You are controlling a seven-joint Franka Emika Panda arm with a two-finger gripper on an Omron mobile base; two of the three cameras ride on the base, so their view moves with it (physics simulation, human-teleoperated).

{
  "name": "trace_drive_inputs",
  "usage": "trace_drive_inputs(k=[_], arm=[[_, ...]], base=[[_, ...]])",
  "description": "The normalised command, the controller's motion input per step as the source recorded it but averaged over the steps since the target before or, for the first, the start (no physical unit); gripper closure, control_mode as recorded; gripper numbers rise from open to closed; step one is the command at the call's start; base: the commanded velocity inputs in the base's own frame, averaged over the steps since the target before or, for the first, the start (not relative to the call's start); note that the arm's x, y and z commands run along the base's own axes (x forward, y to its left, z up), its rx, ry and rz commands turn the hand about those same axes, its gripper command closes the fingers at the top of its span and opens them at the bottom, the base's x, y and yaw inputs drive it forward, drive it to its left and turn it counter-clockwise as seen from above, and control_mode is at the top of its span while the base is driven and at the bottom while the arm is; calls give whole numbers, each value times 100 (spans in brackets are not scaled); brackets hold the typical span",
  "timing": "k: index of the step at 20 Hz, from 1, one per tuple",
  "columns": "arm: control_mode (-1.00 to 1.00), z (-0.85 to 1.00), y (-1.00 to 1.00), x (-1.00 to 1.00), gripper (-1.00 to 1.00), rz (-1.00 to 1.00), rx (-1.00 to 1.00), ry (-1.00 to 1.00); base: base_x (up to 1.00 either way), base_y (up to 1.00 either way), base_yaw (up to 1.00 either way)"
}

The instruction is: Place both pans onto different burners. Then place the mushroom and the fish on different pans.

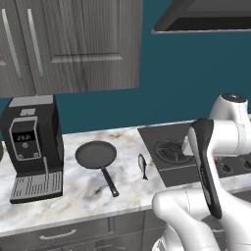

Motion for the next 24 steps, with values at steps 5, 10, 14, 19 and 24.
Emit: trace_drive_inputs(k=[5, 10, 14, 19, 24], arm=[[-100, 0, -64, 19, 100, -3, 0, 0], [-100, 0, -63, 36, 100, -8, 0, 0], [-100, 0, -62, 45, 100, -10, 0, 0], [-100, 0, -61, 46, 100, -8, 0, 1], [-100, 0, -47, 44, 100, -9, 0, 2]], base=[[0, 0, 0], [0, 0, 0], [0, 0, 0], [0, 0, 0], [0, 0, 0]])
